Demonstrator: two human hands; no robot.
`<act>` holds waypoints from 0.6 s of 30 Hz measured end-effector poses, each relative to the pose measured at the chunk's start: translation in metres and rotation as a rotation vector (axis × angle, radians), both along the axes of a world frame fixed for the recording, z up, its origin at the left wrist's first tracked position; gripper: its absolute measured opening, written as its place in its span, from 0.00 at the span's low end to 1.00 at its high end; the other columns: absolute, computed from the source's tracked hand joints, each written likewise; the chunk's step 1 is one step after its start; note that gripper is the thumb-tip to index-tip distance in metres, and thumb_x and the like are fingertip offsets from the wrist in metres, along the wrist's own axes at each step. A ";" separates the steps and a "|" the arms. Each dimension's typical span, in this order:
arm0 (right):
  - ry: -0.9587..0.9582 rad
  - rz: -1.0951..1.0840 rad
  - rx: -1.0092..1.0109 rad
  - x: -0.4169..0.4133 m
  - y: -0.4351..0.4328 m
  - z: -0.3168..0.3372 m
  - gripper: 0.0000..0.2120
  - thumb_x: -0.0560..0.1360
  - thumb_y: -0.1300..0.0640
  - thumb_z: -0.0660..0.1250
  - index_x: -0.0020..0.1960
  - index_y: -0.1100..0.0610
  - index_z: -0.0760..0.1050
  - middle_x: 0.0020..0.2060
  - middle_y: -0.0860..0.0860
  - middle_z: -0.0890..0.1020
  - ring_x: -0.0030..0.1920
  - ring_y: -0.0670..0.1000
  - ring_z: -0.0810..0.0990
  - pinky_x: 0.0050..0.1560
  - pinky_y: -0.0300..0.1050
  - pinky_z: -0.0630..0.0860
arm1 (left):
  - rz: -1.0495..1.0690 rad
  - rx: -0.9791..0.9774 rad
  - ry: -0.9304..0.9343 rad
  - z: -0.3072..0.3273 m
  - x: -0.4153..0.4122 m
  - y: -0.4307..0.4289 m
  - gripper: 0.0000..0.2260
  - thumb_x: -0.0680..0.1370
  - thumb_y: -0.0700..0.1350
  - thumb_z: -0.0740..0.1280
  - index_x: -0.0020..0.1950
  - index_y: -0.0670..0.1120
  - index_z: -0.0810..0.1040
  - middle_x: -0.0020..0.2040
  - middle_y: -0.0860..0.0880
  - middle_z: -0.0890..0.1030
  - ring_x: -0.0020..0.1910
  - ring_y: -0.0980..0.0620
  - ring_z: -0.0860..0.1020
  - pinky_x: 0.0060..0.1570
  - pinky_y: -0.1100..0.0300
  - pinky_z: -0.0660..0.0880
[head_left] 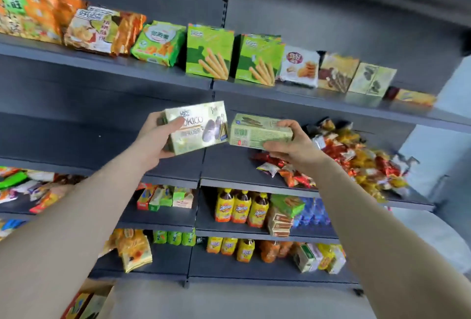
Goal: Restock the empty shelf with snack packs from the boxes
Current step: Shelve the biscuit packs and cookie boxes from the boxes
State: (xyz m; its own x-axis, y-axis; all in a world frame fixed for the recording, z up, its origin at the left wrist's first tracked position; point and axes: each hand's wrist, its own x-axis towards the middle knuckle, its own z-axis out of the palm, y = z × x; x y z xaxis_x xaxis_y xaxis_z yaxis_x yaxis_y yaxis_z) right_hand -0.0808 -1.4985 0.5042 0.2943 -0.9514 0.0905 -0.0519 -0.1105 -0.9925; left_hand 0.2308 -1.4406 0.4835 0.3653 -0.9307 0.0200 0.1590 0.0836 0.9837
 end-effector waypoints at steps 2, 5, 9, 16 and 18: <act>-0.016 -0.032 -0.028 -0.042 -0.008 0.011 0.26 0.70 0.76 0.71 0.56 0.52 0.66 0.52 0.54 0.79 0.48 0.52 0.82 0.42 0.41 0.82 | -0.035 -0.011 0.024 0.012 -0.036 -0.019 0.15 0.77 0.49 0.72 0.60 0.52 0.72 0.60 0.48 0.81 0.55 0.45 0.81 0.48 0.44 0.80; -0.047 -0.056 -0.026 -0.104 -0.016 0.029 0.29 0.67 0.74 0.73 0.60 0.54 0.66 0.55 0.57 0.79 0.51 0.55 0.82 0.47 0.44 0.83 | -0.087 -0.039 0.027 0.028 -0.094 -0.045 0.14 0.77 0.50 0.72 0.59 0.53 0.72 0.60 0.49 0.81 0.55 0.45 0.82 0.48 0.43 0.80; -0.134 -0.183 -0.053 -0.183 -0.025 0.051 0.27 0.66 0.61 0.79 0.60 0.54 0.69 0.57 0.56 0.81 0.54 0.54 0.84 0.52 0.45 0.81 | -0.139 -0.061 0.017 0.046 -0.175 -0.076 0.17 0.77 0.49 0.72 0.62 0.51 0.71 0.58 0.48 0.82 0.54 0.47 0.81 0.52 0.40 0.79; -0.254 -0.213 -0.051 -0.299 -0.044 0.066 0.32 0.69 0.59 0.77 0.68 0.57 0.67 0.60 0.58 0.82 0.58 0.56 0.83 0.58 0.49 0.80 | -0.217 -0.053 0.140 0.055 -0.293 -0.124 0.13 0.77 0.49 0.72 0.57 0.51 0.72 0.59 0.46 0.81 0.56 0.43 0.81 0.53 0.35 0.78; -0.265 -0.187 -0.055 -0.324 -0.054 0.067 0.33 0.68 0.64 0.76 0.69 0.56 0.66 0.61 0.59 0.81 0.60 0.57 0.82 0.63 0.51 0.77 | -0.222 -0.052 0.158 0.059 -0.320 -0.137 0.08 0.78 0.48 0.71 0.52 0.51 0.72 0.54 0.46 0.82 0.54 0.44 0.81 0.53 0.36 0.78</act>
